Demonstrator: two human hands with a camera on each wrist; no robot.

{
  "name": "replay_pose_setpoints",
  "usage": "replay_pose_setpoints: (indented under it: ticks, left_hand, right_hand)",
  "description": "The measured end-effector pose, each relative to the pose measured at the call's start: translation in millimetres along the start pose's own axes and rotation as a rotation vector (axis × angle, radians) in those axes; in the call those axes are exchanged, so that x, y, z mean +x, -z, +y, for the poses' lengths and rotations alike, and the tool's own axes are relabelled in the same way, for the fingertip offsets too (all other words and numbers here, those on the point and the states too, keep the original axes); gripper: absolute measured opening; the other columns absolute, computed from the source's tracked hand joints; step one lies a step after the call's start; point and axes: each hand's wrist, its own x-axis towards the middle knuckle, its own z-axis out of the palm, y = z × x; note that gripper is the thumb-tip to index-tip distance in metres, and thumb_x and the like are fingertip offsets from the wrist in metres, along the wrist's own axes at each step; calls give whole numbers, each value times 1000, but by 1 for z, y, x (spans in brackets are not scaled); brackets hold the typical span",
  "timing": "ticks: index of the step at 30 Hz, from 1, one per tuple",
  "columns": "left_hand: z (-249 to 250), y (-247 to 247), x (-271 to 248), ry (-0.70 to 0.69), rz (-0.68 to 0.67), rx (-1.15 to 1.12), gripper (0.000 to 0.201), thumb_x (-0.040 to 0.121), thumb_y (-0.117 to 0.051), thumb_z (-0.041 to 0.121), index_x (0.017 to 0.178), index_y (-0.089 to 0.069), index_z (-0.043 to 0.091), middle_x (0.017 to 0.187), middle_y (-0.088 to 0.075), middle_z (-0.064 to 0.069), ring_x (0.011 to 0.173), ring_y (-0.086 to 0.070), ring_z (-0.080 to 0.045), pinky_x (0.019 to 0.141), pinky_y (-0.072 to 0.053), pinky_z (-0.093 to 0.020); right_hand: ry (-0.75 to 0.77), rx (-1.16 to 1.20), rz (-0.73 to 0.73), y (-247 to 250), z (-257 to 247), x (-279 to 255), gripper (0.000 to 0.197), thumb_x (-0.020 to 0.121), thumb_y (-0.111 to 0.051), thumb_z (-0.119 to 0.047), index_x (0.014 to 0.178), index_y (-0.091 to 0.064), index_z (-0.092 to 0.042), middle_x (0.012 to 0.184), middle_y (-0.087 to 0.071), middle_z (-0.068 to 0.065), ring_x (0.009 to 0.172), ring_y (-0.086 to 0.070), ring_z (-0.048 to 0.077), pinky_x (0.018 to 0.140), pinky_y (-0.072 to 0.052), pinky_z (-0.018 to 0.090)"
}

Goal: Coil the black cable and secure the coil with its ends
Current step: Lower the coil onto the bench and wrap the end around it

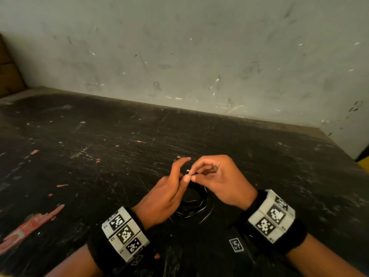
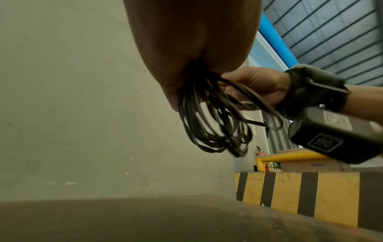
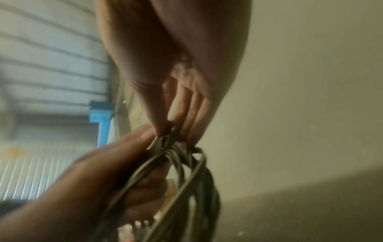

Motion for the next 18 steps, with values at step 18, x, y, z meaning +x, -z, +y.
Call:
replay_pose_setpoints:
  ticks: [18]
  left_hand:
    - [6,9,-3,88,-102,-140,65,90,-58,26,129,-14,55,118,-67,4,110,-58,4,92,-42,-12]
  right_hand:
    - [-72,-9,-132,5,3,-6,11,82,-68,-18,87,-70,-8,83,-72,9,78,-67,18,74,-53,31]
